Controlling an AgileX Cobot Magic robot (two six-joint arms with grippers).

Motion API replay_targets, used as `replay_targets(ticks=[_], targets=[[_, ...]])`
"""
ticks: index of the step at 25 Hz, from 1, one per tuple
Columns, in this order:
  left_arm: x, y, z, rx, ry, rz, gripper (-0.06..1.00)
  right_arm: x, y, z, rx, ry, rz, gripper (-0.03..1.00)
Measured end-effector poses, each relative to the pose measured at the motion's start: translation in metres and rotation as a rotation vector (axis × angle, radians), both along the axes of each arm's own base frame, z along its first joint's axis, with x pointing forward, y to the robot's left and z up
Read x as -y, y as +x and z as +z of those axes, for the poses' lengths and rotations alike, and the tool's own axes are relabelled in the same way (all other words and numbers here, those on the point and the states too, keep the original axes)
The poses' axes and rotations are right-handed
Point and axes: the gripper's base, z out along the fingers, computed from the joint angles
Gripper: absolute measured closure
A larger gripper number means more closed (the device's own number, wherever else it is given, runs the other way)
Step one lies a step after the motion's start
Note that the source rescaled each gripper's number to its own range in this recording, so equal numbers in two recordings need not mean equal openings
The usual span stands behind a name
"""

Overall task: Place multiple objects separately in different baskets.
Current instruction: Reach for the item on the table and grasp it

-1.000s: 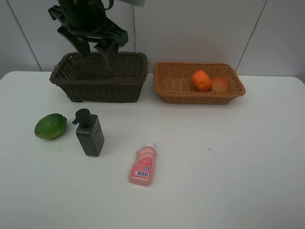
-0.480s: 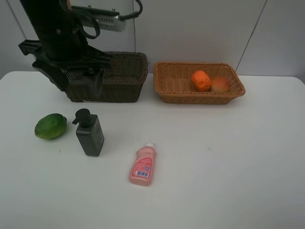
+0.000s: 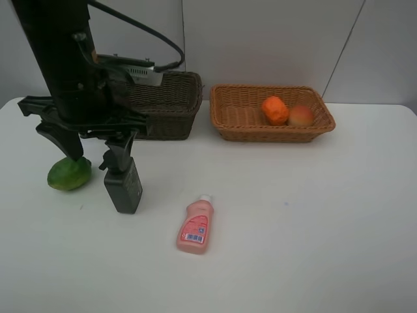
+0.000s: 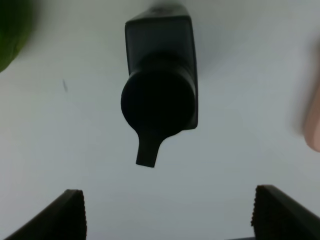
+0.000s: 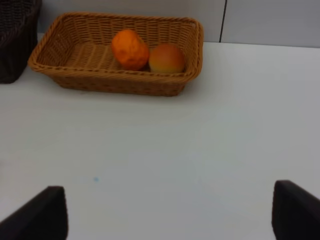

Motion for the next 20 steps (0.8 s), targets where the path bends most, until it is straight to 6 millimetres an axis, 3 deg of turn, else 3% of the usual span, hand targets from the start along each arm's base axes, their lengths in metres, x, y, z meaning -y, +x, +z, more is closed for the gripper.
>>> replay_targets(ticks=[14,20], targets=[[0.006,0.009,-0.022,0.002,-0.005,-0.012,0.07,0.0,0.0,0.0,0.0,0.0,0.0,0.3],[0.007,0.012,-0.023,0.028,-0.013,-0.022,0.07,0.0,0.0,0.0,0.0,0.0,0.0,0.3]])
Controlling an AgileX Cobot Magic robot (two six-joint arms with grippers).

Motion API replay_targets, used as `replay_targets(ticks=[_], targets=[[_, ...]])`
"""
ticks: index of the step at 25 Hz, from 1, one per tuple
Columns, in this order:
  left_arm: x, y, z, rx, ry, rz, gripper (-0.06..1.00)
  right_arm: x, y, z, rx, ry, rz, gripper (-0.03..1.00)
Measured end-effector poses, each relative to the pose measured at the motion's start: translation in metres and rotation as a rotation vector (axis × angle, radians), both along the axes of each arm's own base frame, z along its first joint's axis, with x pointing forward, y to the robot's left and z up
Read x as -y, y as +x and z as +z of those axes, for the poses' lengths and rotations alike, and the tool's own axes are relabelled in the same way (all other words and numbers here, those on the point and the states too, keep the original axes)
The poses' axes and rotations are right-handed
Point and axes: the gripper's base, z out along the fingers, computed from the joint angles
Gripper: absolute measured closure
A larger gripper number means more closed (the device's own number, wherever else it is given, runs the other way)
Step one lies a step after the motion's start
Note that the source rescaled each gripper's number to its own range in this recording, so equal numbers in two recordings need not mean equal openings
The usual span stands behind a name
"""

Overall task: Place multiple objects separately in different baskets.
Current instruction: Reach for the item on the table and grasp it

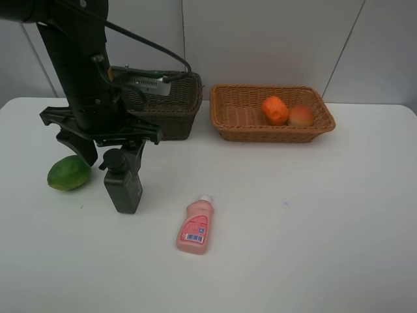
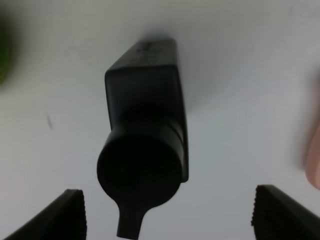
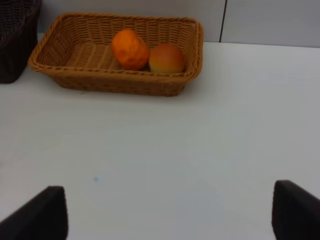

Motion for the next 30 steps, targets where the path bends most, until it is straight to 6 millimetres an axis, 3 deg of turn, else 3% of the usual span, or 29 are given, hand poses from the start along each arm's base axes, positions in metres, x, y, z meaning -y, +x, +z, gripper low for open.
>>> replay_targets(ticks=[9,30], targets=[[-0.003,0.003,-0.001,0.005,0.005,0.007,0.07,0.0,0.0,0.0,0.0,0.0,0.0,0.3],[0.002,0.016,-0.034,-0.028,0.013,0.017,0.07,0.0,0.0,0.0,0.0,0.0,0.0,0.3]])
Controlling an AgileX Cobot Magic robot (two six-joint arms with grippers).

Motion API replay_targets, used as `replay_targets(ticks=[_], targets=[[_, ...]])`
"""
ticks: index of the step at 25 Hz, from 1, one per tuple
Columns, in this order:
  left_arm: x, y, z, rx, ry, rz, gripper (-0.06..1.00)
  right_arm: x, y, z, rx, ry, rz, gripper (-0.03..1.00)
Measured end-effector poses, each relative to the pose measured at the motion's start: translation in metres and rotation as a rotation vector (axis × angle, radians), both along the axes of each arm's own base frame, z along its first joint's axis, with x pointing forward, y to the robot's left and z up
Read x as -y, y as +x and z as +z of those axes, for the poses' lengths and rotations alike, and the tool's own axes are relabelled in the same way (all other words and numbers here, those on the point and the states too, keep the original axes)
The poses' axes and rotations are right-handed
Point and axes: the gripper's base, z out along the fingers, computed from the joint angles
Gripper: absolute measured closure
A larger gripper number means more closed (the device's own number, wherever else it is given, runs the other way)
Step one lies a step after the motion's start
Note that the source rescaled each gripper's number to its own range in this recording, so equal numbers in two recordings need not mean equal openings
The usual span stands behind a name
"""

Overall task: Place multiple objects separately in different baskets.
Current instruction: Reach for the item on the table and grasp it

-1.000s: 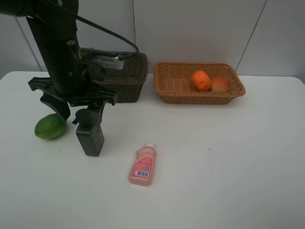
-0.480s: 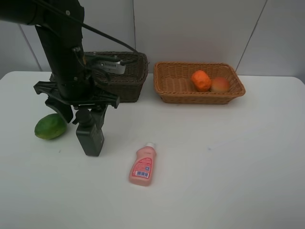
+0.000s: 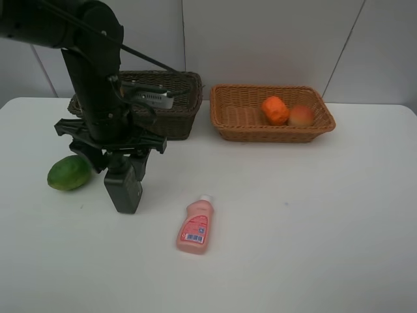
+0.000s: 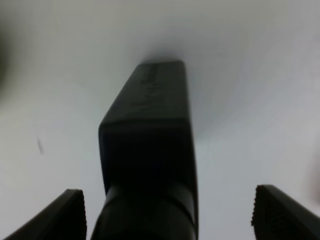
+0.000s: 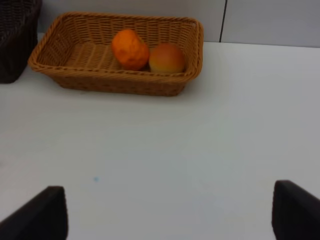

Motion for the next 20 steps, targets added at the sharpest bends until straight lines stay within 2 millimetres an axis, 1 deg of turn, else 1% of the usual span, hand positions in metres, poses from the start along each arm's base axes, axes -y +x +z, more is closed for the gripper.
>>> replay_targets(ticks=[11,20], targets=[[0.002,0.003,-0.022,-0.049,0.028,0.0,0.07,0.0,0.0,0.0,0.0,0.0,0.0,0.3],[0.003,0.005,-0.026,-0.042,0.021,0.0,0.07,0.0,0.0,0.0,0.0,0.0,0.0,0.3]])
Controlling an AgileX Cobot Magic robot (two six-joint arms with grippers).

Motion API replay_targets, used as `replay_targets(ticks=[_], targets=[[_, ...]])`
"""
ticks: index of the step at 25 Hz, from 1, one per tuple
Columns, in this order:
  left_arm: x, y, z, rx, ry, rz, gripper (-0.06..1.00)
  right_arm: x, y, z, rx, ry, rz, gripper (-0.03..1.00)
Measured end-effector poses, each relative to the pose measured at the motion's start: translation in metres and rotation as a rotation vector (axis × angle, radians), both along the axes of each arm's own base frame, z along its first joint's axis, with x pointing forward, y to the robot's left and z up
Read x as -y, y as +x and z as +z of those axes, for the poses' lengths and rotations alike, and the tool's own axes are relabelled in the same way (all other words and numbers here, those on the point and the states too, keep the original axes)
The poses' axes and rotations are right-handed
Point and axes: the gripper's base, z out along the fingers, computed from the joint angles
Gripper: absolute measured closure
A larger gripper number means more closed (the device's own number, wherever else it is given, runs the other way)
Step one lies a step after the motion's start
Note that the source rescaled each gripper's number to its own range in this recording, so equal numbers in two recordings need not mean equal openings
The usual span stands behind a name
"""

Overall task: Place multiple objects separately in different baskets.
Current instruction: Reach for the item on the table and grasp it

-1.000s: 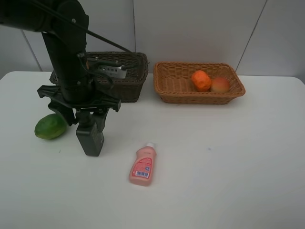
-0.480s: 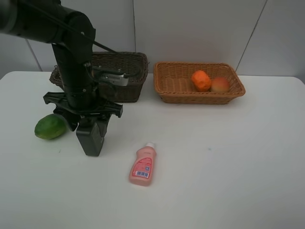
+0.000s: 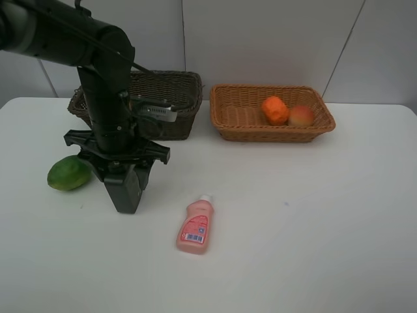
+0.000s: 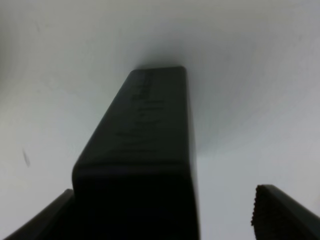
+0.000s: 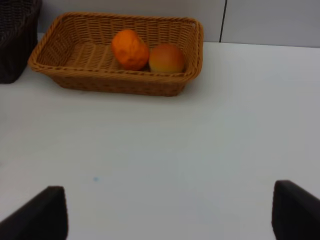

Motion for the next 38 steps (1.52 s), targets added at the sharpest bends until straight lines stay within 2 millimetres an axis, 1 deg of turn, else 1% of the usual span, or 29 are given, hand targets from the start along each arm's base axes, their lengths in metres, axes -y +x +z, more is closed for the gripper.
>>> replay_targets(ticks=[7,13,25,27,30,34,36,37,38], targets=[[-0.0028,-0.0049,-0.0093,-0.031,0.016,0.001,0.07,0.0,0.0,0.0,0.0,0.0,0.0,0.3],[0.0003,-0.0012,-0.0094,0.01,-0.017,0.002,0.06,0.0,0.0,0.0,0.0,0.0,0.0,0.3],[0.0008,-0.0012,-0.0094,0.01,-0.023,0.005,0.07,0.0,0.0,0.0,0.0,0.0,0.0,0.3],[0.0006,-0.0014,-0.0094,0.008,-0.021,0.005,0.09,0.0,0.0,0.0,0.0,0.0,0.0,0.3],[0.0004,-0.0016,-0.0094,0.006,-0.019,0.005,0.16,0.0,0.0,0.0,0.0,0.0,0.0,0.3],[-0.0005,-0.0017,-0.0094,0.004,-0.009,-0.001,0.31,0.0,0.0,0.0,0.0,0.0,0.0,0.3],[-0.0008,-0.0015,-0.0094,0.006,-0.007,-0.002,0.41,0.0,0.0,0.0,0.0,0.0,0.0,0.3],[-0.0008,-0.0015,-0.0094,0.006,-0.007,-0.002,0.43,0.0,0.0,0.0,0.0,0.0,0.0,0.3],[-0.0008,-0.0015,-0.0094,0.006,-0.007,-0.002,0.44,0.0,0.0,0.0,0.0,0.0,0.0,0.3]])
